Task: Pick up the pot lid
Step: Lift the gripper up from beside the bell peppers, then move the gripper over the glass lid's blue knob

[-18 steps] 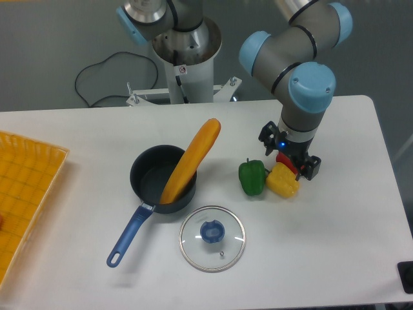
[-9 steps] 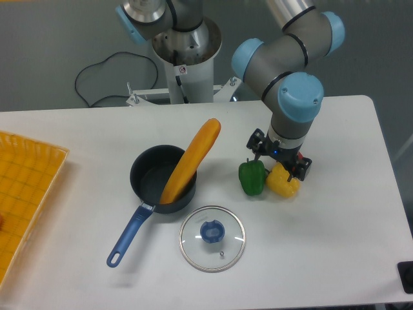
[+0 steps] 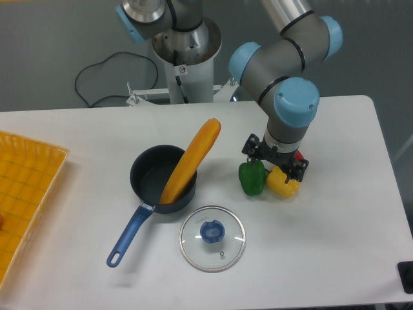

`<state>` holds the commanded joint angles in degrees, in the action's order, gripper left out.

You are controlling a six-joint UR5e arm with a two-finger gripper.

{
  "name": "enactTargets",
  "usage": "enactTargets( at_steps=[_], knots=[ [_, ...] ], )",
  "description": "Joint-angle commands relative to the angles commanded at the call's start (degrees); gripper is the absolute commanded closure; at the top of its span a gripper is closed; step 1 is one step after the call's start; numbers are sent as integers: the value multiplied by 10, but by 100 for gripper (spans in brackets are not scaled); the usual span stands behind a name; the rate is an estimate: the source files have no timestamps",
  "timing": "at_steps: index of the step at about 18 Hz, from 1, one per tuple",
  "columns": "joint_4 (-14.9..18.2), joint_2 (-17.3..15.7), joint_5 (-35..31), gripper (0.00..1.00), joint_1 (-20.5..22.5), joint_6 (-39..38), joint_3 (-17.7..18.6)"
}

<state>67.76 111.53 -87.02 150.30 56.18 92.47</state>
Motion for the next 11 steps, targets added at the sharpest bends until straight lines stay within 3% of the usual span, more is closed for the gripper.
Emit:
enactTargets(
  at_steps=[11],
  knots=[
    [-36, 29, 11, 0, -66, -227, -17]
  ],
)
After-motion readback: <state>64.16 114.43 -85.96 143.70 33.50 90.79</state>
